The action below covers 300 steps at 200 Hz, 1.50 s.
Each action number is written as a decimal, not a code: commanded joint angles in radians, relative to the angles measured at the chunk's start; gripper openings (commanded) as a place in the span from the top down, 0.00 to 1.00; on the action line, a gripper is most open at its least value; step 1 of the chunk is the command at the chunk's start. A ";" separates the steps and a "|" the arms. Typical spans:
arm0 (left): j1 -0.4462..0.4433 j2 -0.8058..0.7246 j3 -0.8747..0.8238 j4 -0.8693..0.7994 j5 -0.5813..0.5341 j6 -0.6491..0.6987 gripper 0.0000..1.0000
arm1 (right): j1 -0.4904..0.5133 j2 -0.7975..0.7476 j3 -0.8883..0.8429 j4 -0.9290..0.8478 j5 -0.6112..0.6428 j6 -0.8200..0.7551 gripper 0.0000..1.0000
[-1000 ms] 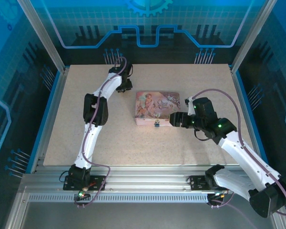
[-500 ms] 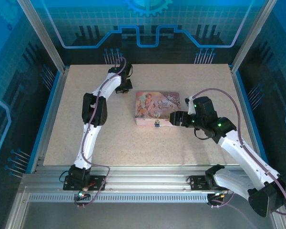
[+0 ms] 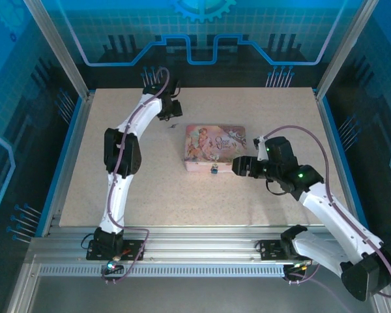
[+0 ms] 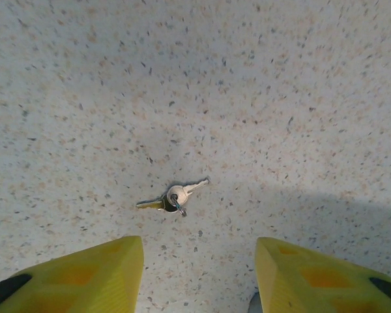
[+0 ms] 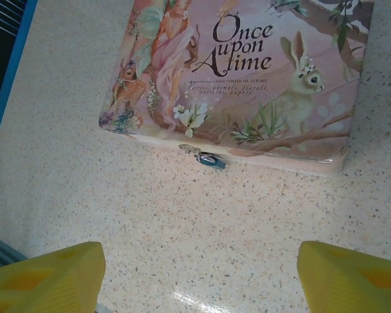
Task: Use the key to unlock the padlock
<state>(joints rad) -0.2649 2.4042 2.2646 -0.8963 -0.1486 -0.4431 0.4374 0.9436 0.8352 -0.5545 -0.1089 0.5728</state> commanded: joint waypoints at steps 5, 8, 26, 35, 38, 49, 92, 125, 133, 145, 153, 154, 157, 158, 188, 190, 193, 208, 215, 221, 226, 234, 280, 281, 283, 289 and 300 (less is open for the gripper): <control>-0.010 0.080 0.046 -0.051 0.020 -0.014 0.50 | -0.012 -0.030 -0.002 -0.034 0.023 -0.003 0.21; -0.010 0.085 0.049 -0.052 0.019 -0.015 0.50 | -0.012 -0.032 -0.001 -0.036 0.025 -0.005 0.21; -0.010 0.112 0.058 -0.055 0.011 -0.020 0.50 | -0.015 -0.033 0.003 -0.041 0.031 -0.012 0.21; -0.010 0.119 0.059 -0.055 0.005 -0.023 0.51 | -0.018 -0.031 0.005 -0.042 0.029 -0.014 0.21; -0.010 0.123 0.060 -0.054 0.003 -0.023 0.51 | -0.019 -0.030 0.005 -0.041 0.029 -0.014 0.21; -0.010 0.130 0.062 -0.052 -0.009 -0.022 0.53 | -0.022 -0.024 0.007 -0.039 0.026 -0.016 0.21; -0.004 0.167 0.105 -0.055 -0.017 -0.018 0.62 | -0.027 -0.005 0.012 -0.035 0.021 -0.019 0.21; -0.002 0.195 0.139 -0.063 -0.012 -0.018 0.67 | -0.028 0.000 0.007 -0.033 0.018 -0.014 0.21; -0.001 0.200 0.144 -0.065 -0.012 -0.016 0.69 | -0.028 -0.001 0.008 -0.035 0.019 -0.013 0.21; 0.000 0.203 0.144 -0.067 -0.011 -0.014 0.75 | -0.028 -0.003 0.010 -0.035 0.021 -0.014 0.21; 0.000 0.206 0.144 -0.069 -0.011 -0.013 0.78 | -0.029 -0.003 0.010 -0.036 0.023 -0.014 0.21; 0.000 0.206 0.144 -0.070 -0.011 -0.012 0.78 | -0.029 -0.003 0.011 -0.035 0.022 -0.014 0.21; 0.000 0.207 0.144 -0.072 -0.012 -0.012 0.79 | -0.030 -0.003 0.011 -0.036 0.023 -0.015 0.21; 0.000 0.208 0.144 -0.072 -0.012 -0.011 0.79 | -0.030 -0.003 0.011 -0.036 0.022 -0.015 0.21; 0.000 0.204 0.138 -0.084 -0.009 -0.001 0.98 | -0.032 0.000 0.017 -0.036 0.021 -0.015 0.21; 0.000 0.203 0.136 -0.083 -0.010 -0.001 1.00 | -0.032 0.000 0.016 -0.036 0.022 -0.015 0.21; 0.001 0.202 0.135 -0.083 -0.012 0.000 1.00 | -0.032 0.000 0.016 -0.036 0.021 -0.014 0.21; 0.000 0.192 0.126 -0.087 -0.018 0.011 1.00 | -0.031 -0.002 0.012 -0.032 0.019 -0.009 0.21; 0.001 0.184 0.123 -0.091 -0.024 0.013 1.00 | -0.032 -0.004 0.009 -0.029 0.017 -0.006 0.21; 0.001 0.176 0.120 -0.095 -0.024 0.015 1.00 | -0.031 -0.006 0.005 -0.026 0.013 -0.003 0.21; 0.001 0.168 0.116 -0.096 -0.022 0.019 1.00 | -0.032 -0.009 0.002 -0.023 0.011 0.000 0.21; 0.001 0.148 0.107 -0.098 -0.018 0.024 1.00 | -0.031 -0.011 -0.004 -0.017 0.006 0.004 0.21; -0.012 -0.051 -0.009 -0.086 0.015 0.056 1.00 | -0.029 -0.010 -0.016 0.028 -0.030 0.024 0.21; -0.012 -0.056 -0.011 -0.087 0.017 0.057 1.00 | -0.029 -0.009 -0.017 0.030 -0.033 0.025 0.21; -0.013 -0.064 -0.014 -0.088 0.022 0.059 1.00 | -0.028 -0.009 -0.017 0.032 -0.034 0.025 0.21; -0.016 -0.090 -0.022 -0.095 0.034 0.064 1.00 | -0.027 -0.006 -0.017 0.039 -0.041 0.027 0.21; -0.024 -0.140 -0.039 -0.105 0.053 0.075 1.00 | -0.024 0.002 -0.015 0.051 -0.053 0.030 0.22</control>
<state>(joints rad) -0.2714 2.4317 2.2513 -0.9646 -0.1463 -0.4114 0.4179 0.9417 0.8303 -0.5488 -0.1173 0.5842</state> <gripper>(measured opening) 0.055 0.788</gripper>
